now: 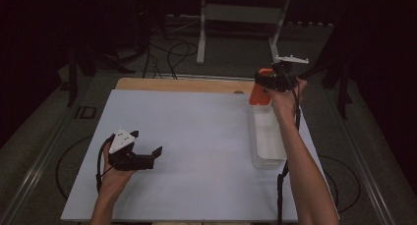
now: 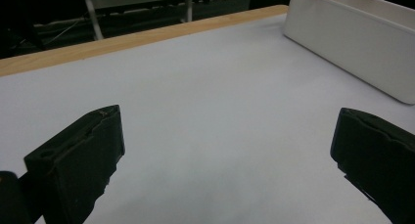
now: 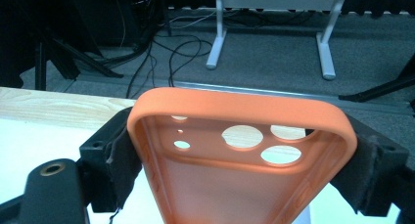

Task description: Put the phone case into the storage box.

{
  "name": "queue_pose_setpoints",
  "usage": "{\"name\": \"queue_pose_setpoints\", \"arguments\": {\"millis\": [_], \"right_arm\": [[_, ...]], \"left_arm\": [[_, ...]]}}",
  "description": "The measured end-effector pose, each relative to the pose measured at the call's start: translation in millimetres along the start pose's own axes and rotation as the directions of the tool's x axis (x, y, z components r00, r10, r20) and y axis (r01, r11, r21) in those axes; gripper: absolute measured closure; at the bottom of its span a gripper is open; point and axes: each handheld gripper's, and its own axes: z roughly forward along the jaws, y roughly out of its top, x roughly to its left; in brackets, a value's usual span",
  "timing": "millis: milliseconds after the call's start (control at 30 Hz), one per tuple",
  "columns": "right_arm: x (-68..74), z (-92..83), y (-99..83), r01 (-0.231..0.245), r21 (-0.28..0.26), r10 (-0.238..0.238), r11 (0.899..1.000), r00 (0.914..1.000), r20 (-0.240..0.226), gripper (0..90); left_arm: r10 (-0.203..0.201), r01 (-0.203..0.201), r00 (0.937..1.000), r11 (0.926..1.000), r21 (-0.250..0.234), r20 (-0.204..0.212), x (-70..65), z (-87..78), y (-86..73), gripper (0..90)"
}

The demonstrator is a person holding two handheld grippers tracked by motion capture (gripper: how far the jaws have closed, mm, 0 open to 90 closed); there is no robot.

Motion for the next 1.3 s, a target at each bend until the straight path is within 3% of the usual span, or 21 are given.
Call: {"name": "queue_pose_setpoints", "arguments": {"millis": [633,1300], "right_arm": [[-8.5,5.6,-1.4,0.001,0.011,-0.002,1.000,0.9991,0.042,16.0],[-10.8,22.3,-8.2,0.008,0.049,-0.011,0.999,0.9979,0.063,16.0]], "left_arm": [[0.001,-0.001,1.0000,1.0000,-0.002,-0.006,1.6,-0.5,-1.1,0.2],[-0.009,0.009,1.0000,0.9978,-0.065,-0.003,6.7,-9.2,-5.7,0.2]]}}
